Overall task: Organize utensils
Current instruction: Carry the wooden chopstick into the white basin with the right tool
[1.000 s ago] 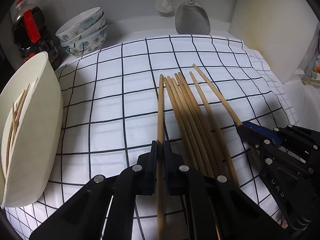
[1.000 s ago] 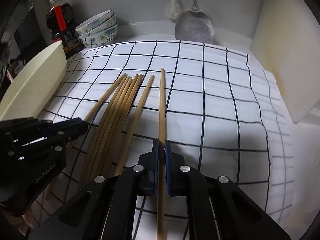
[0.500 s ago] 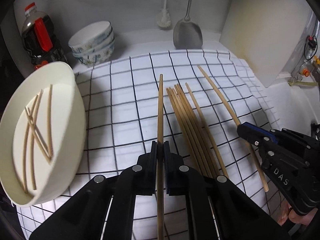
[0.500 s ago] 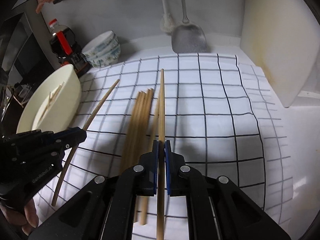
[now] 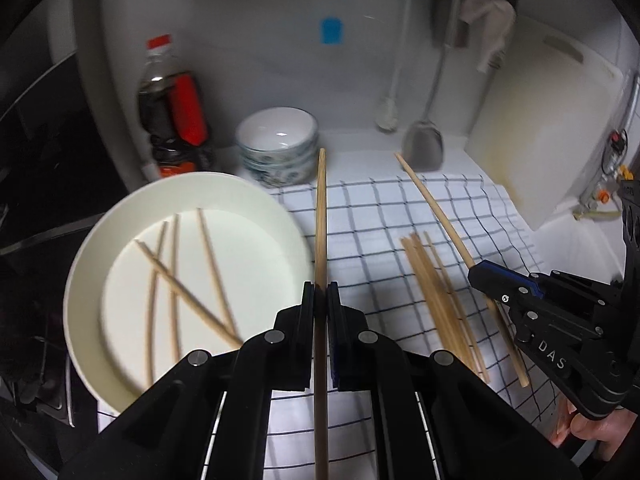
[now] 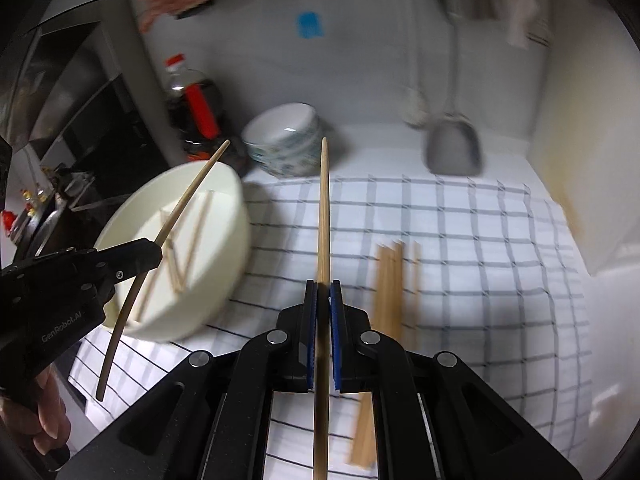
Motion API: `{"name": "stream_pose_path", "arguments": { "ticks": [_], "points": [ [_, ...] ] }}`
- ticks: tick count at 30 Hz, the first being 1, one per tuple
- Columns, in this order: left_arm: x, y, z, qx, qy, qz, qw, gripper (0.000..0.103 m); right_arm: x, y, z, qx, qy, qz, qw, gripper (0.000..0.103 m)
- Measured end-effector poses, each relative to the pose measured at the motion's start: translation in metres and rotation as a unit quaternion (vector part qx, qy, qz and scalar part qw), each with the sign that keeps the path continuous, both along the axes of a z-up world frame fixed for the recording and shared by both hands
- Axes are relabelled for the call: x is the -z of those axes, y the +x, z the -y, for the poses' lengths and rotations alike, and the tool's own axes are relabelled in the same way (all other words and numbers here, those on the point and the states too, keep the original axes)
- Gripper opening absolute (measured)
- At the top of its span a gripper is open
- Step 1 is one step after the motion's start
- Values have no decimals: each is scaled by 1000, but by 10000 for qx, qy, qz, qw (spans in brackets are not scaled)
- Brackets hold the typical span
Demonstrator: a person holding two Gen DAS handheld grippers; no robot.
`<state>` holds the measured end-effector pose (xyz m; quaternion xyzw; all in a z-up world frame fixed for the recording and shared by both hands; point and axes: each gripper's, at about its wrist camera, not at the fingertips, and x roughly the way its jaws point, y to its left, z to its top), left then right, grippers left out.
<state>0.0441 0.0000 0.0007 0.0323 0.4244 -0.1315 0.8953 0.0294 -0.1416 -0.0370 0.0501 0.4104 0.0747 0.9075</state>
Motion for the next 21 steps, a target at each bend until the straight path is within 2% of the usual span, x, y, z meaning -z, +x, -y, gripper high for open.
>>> {"name": "stream_pose_path", "arguments": {
  "ticks": [4,12,21],
  "points": [
    [-4,8,-41,-308,60,59,9995,7,-6,17,-38,-316,70,27,9995,6],
    [20,36,-126,-999,130,-196,9947,7,1,55,-123,-954,140,-157,9952,6],
    [46,58,-158,-1152,90,-410,9925,7,21,96,-173,-1089,169,-644,9918,6]
  ]
}}
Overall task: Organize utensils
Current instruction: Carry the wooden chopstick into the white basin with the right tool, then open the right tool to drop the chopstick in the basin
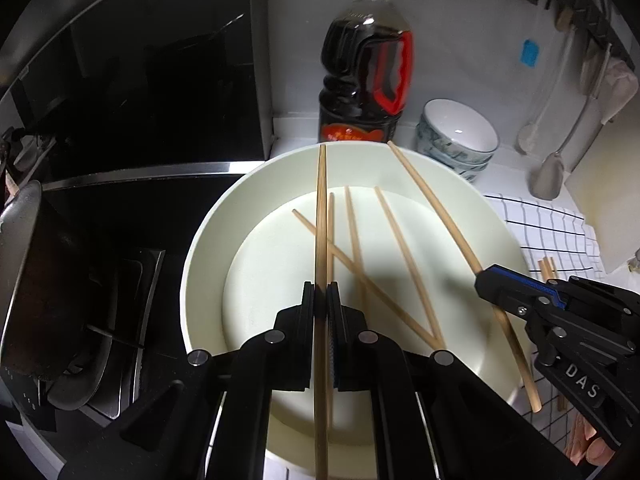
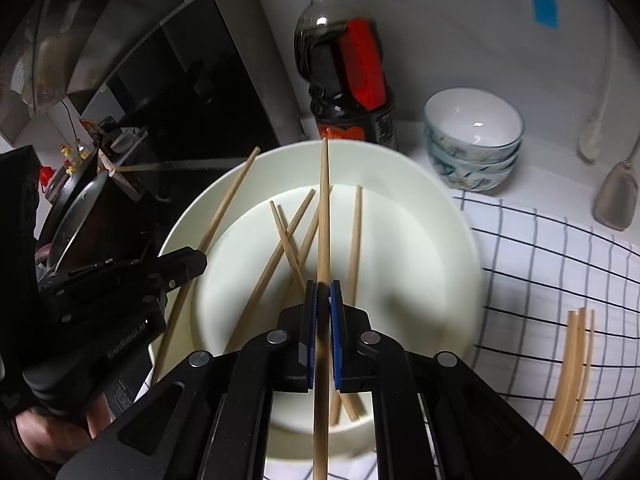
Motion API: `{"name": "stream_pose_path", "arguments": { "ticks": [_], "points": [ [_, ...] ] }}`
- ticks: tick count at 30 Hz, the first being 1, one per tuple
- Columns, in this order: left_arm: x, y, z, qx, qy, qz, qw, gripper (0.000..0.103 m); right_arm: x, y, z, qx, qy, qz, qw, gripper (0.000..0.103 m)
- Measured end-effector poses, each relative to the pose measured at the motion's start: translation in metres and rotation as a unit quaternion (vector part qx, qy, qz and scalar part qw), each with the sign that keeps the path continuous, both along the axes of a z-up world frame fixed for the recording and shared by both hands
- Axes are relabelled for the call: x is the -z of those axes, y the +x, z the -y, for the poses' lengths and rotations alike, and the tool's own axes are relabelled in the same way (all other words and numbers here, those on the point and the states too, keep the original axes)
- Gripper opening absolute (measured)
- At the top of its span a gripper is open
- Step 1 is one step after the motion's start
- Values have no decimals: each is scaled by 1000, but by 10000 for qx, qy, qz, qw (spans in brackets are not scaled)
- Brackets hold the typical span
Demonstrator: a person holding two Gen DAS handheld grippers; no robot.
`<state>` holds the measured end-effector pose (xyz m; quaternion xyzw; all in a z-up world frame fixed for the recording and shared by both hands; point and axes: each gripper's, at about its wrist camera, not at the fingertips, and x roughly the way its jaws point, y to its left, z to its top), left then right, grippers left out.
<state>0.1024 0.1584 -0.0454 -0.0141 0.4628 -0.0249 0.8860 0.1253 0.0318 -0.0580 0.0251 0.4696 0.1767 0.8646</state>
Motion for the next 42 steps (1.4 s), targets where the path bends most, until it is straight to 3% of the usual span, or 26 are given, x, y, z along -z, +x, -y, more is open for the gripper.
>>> {"name": "stream_pose_path", "arguments": {
  "ticks": [18,19,21,22,23,29,38,42],
  "points": [
    [34,30,-4,67,-134,-388,9991,7,32,32,-15,183,-176,-548,9982,6],
    [33,31,-5,49,-142,-385,9991,10,32,31,-15,199,-184,-547,9981,6],
    [32,29,-8,-70,-187,-402,9990,32,30,29,-13,244,-188,-515,9982,20],
    [30,28,-11,-146,-206,-360,9990,53,27,28,-12,274,-188,-473,9983,22],
    [27,26,-14,-223,-214,-278,9991,66,25,28,-11,295,-197,-446,9984,23],
    [16,14,-21,-398,-112,-137,9991,69,17,20,-1,368,-215,-319,9986,24],
    [9,-5,-24,-520,39,-109,9986,84,13,6,5,344,-153,-279,9989,38],
    [6,-13,-23,-540,67,-68,9985,84,10,-1,6,336,-183,-225,9990,40]
  ]
}}
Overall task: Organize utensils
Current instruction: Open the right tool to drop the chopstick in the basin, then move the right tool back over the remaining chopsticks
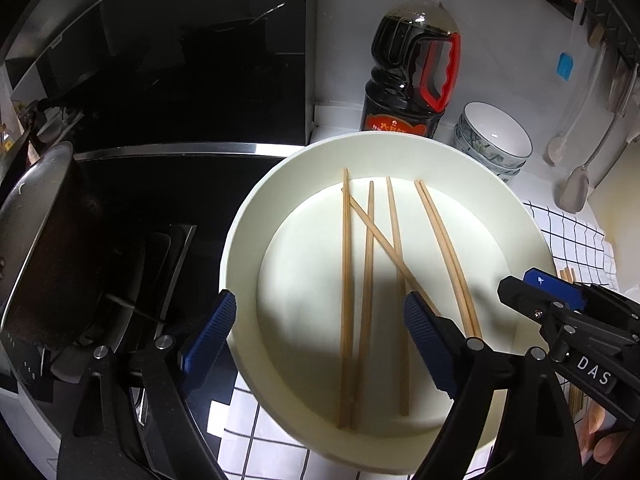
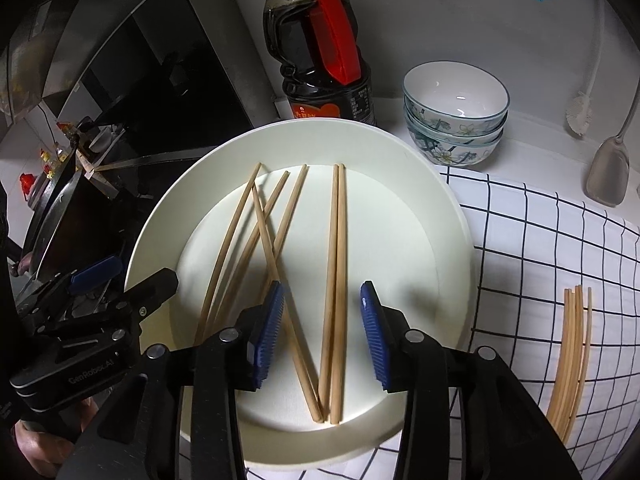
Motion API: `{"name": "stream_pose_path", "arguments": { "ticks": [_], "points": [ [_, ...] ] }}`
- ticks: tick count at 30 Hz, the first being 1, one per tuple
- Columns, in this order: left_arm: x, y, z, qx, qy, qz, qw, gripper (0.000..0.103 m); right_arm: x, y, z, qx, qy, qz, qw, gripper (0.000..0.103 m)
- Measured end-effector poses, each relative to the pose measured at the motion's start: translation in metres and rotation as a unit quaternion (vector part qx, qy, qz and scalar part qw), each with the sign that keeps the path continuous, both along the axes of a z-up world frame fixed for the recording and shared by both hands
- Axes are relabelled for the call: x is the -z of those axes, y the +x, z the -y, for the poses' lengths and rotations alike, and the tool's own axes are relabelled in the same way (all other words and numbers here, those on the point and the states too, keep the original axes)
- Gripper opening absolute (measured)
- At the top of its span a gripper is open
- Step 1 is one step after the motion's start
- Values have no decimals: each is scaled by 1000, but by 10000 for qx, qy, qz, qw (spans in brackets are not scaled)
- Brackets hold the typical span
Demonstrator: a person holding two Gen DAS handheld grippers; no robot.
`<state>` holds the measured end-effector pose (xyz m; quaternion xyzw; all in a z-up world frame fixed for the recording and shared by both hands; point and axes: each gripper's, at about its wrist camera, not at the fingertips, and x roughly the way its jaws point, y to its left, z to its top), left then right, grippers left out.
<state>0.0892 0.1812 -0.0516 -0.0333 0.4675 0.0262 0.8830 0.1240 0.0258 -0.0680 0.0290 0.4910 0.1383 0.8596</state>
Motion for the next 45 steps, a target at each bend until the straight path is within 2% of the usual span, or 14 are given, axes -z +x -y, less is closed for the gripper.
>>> {"name": "stream_pose_path", "arguments": {
  "ticks": [22,33,45],
  "points": [
    [-29,-32,8,-182,163,275,9993,94,-27,-36,18,6,-82,383,9992,62],
    [-38,-48,26,-151,145,360,9991,94,-37,-59,43,102,-95,471,9988,65],
    [-38,-63,69,164,142,329,9992,96,-40,-86,86,367,-67,484,9981,67]
  ]
}}
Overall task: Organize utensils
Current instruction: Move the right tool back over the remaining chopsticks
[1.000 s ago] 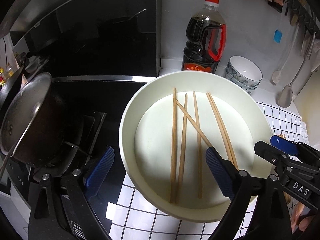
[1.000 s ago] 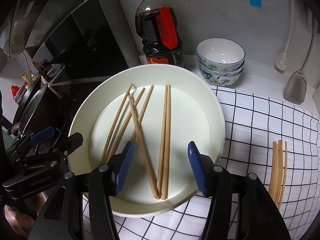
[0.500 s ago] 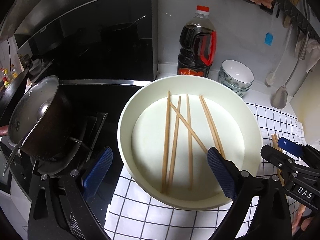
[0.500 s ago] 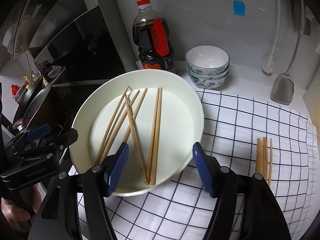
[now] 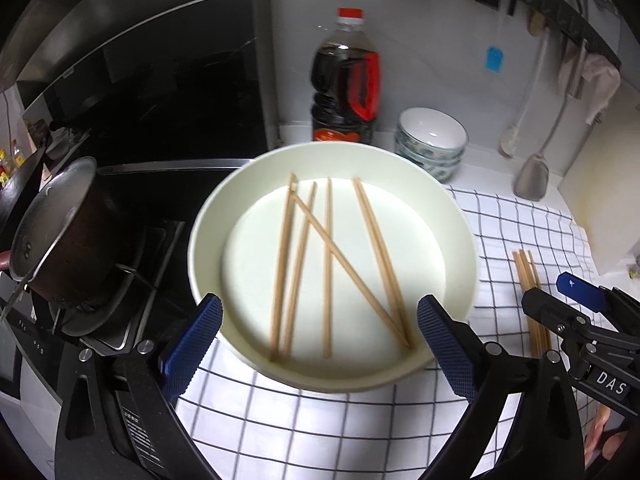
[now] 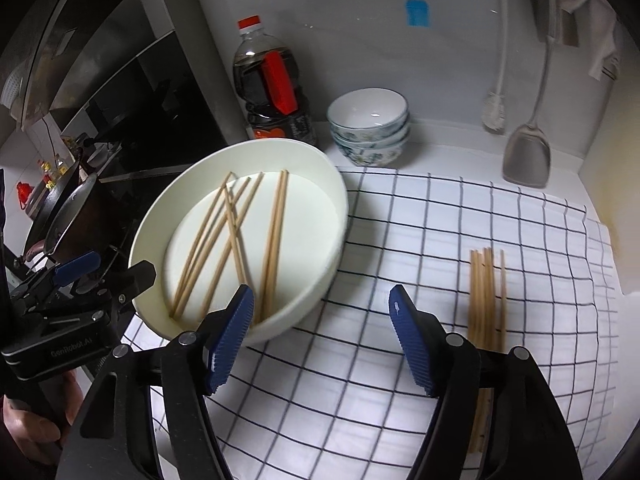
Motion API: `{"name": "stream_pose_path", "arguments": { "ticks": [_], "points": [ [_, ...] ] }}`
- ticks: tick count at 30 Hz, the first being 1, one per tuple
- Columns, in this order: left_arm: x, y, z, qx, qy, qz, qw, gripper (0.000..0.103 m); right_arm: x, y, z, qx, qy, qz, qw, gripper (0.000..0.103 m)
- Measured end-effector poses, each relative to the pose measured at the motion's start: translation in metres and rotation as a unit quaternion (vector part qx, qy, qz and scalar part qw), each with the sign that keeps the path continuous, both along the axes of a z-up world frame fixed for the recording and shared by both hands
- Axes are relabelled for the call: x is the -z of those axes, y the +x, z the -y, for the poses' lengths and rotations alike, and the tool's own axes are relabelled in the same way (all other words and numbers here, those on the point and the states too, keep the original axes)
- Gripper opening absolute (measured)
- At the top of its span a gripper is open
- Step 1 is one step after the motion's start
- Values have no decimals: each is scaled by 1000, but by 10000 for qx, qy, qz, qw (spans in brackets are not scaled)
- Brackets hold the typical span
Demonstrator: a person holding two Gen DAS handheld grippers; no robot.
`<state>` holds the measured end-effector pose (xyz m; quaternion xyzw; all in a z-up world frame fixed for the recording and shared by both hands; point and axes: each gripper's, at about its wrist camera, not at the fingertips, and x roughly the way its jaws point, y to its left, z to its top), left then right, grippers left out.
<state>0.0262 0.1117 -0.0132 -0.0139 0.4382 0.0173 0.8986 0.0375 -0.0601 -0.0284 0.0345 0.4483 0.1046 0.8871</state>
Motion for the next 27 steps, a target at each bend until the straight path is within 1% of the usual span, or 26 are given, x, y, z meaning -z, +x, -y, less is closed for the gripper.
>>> {"name": "stream_pose_path", "arguments": {
  "ticks": [4,11,18,27],
  "points": [
    [3,-4,19,184,16,-60,9998,96,2,-8,15,149,29,-7,9999,69],
    [8,-9,52,537,11,-207,9983,96,9,-24,49,469,102,-96,9988,70],
    [10,-10,84,869,-2,-245,9959,97,15,-39,85,839,138,-180,9962,70],
    [20,-14,121,1183,-37,-348,9924,97,22,-58,128,1238,114,-215,9920,70]
  ]
}}
